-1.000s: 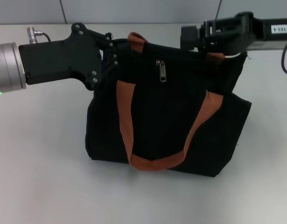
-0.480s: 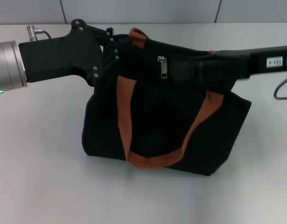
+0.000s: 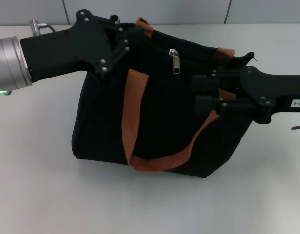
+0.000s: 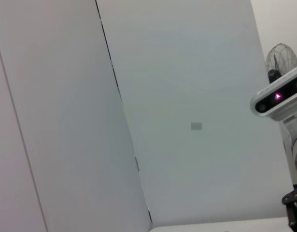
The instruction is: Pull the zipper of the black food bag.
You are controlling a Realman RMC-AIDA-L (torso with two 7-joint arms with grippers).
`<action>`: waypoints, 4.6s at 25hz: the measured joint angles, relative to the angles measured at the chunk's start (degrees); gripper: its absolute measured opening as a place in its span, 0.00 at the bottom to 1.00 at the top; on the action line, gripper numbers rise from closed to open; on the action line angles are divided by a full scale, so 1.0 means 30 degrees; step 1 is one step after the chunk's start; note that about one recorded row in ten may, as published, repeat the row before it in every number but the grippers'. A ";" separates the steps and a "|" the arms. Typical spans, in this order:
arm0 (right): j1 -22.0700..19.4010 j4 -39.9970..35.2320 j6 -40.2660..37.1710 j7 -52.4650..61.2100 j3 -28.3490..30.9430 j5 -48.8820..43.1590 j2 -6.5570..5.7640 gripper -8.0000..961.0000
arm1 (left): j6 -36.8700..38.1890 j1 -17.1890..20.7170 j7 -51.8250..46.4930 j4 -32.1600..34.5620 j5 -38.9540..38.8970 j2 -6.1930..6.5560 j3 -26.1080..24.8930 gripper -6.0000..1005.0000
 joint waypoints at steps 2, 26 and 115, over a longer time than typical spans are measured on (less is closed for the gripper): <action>-0.0124 0.0026 0.0045 0.0034 0.0103 0.0045 0.0002 0.61 | 0.0003 -0.0014 0.0010 -0.0004 -0.0102 -0.0001 0.0136 0.04; -0.0110 0.0226 0.1767 0.4340 0.1050 0.0013 -0.0068 0.61 | 0.0055 -0.0512 0.0488 -0.0535 -0.0504 -0.0044 0.0758 0.04; 0.1614 0.3248 0.4225 0.7197 -0.0970 0.1506 -0.0531 0.30 | -0.0050 -0.1804 0.1935 -0.2025 -0.1385 -0.0006 0.1302 0.04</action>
